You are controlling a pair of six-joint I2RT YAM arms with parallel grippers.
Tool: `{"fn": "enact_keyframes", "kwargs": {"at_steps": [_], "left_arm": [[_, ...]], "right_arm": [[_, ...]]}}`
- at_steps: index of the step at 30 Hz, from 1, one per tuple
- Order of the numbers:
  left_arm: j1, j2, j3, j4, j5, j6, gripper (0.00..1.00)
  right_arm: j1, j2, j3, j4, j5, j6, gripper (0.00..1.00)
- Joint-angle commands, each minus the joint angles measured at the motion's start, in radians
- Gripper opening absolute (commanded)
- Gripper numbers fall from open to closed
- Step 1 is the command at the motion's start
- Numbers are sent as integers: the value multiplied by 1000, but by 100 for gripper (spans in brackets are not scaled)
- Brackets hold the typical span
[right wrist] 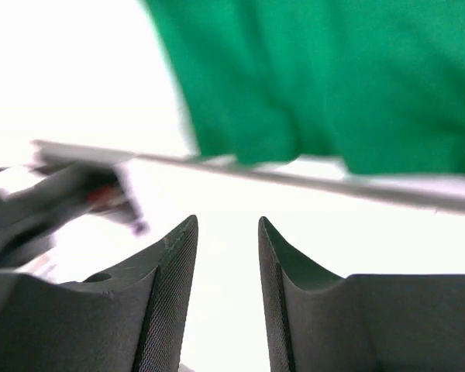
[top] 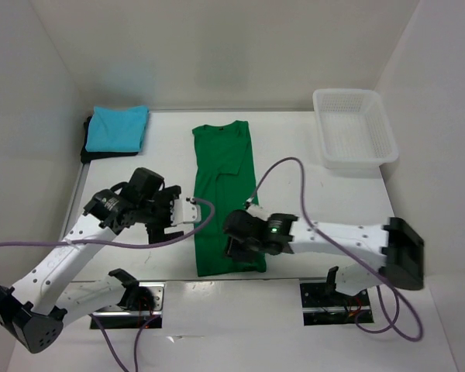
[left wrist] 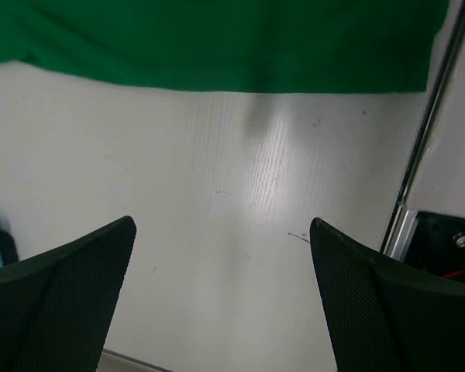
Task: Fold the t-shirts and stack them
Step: Rotate the tshirt 90 degrees
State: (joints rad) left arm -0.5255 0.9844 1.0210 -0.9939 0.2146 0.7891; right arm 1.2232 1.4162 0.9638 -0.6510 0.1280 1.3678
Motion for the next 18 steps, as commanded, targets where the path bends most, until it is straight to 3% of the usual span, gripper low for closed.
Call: {"fn": "enact_keyframes", "kwargs": {"at_steps": [1, 5, 7, 10, 13, 18], "left_arm": [[-40, -26, -10, -69, 60, 191, 99], [-106, -98, -102, -5, 51, 401, 99], [-152, -98, -160, 37, 17, 517, 99], [-211, 1, -197, 87, -9, 619, 99], [-283, 62, -220, 100, -9, 689, 99], [-428, 140, -294, 164, -50, 690, 96]], "right_arm": [[-4, -221, -69, -84, 58, 104, 43], [-66, -366, -180, -162, 58, 142, 46], [-146, -410, -233, -173, 32, 85, 48], [-246, -451, -267, -119, -22, -33, 50], [-260, -413, -267, -95, -34, -91, 50], [-242, -200, -160, -116, -54, -220, 27]]}}
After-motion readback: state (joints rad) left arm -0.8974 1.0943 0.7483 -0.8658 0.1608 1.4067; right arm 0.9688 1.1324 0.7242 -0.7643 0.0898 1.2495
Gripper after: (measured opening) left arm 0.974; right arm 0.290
